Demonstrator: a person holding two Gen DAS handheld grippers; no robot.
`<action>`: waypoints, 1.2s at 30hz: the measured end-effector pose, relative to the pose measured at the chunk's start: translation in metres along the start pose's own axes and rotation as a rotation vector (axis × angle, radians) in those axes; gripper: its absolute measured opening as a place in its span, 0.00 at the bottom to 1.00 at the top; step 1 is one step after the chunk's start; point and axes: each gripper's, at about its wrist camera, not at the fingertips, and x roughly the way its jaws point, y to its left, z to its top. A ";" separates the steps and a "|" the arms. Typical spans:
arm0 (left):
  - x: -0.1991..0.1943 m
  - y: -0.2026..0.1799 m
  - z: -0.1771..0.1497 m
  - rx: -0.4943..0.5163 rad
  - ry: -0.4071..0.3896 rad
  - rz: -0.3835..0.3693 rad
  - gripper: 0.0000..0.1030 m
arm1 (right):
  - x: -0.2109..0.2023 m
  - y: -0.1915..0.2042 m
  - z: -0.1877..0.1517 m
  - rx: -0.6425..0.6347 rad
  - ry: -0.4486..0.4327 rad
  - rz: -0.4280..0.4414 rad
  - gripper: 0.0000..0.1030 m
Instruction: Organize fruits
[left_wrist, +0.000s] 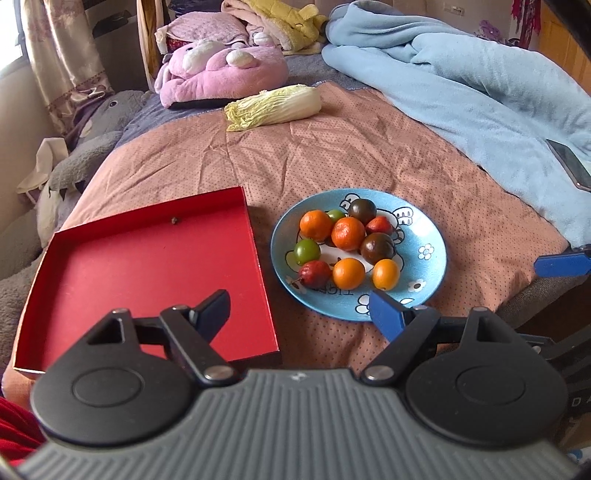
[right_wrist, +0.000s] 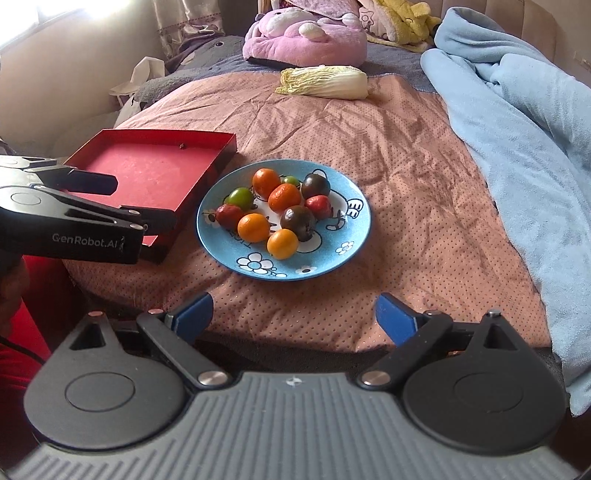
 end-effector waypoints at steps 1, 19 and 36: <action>-0.002 -0.002 -0.002 0.008 -0.002 -0.002 0.82 | 0.000 0.002 0.000 -0.008 0.004 0.002 0.94; -0.011 -0.012 -0.008 0.047 -0.050 -0.027 0.82 | 0.017 0.020 -0.007 -0.067 0.085 0.009 0.94; -0.009 -0.012 -0.008 0.042 -0.042 -0.023 0.82 | 0.024 0.028 -0.007 -0.084 0.098 0.027 0.94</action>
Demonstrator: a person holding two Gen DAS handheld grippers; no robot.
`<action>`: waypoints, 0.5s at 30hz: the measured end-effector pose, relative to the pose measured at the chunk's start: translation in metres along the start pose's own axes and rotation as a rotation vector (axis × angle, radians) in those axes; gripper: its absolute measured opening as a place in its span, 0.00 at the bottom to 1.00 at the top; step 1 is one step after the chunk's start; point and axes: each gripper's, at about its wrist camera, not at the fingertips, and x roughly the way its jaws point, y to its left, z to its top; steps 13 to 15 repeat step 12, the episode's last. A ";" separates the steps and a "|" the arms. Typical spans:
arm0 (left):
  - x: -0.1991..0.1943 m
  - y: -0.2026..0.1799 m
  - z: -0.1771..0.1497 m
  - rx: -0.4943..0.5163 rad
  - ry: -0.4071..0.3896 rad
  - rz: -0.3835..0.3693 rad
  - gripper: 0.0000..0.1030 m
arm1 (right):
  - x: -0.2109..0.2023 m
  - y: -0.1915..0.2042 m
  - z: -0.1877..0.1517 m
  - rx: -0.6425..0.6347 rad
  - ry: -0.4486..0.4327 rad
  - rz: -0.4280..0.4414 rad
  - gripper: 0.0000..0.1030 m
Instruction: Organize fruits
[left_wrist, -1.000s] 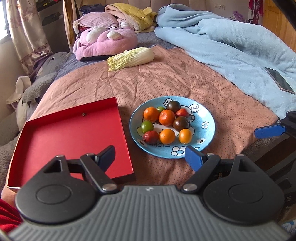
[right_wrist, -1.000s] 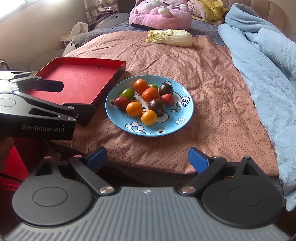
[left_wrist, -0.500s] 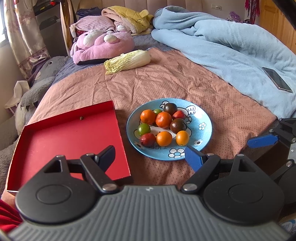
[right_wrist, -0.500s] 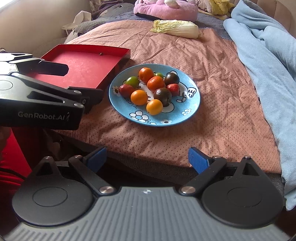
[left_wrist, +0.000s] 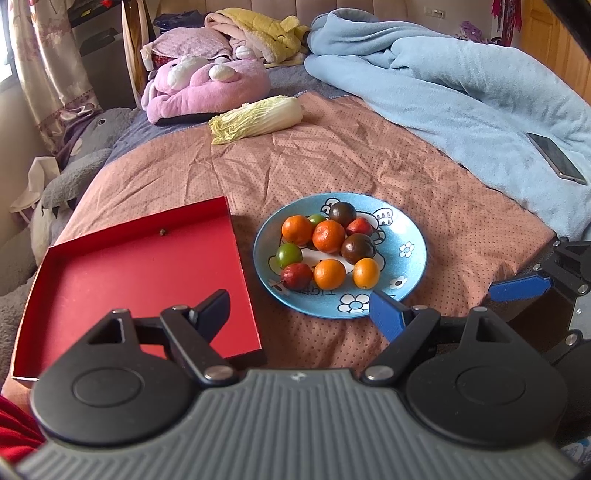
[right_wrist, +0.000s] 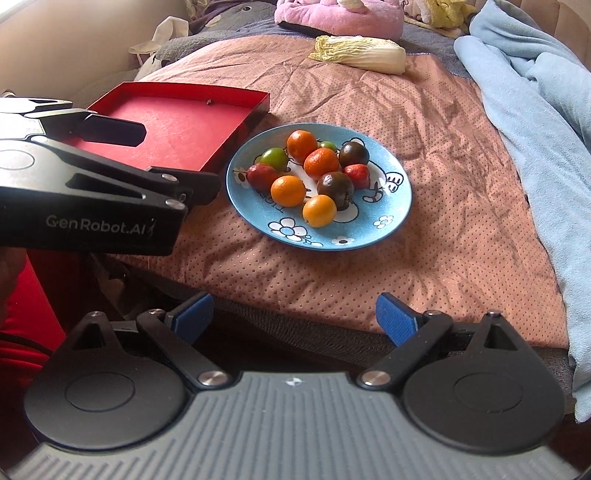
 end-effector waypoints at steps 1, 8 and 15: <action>0.000 0.000 0.000 0.001 0.000 0.000 0.82 | 0.000 0.000 0.000 0.000 -0.001 0.001 0.94; 0.002 -0.001 0.000 0.004 0.001 -0.012 0.81 | 0.000 -0.001 -0.001 0.005 -0.005 0.006 0.94; 0.002 0.000 0.000 -0.001 -0.006 -0.023 0.74 | 0.000 0.000 0.000 0.005 -0.010 0.011 0.94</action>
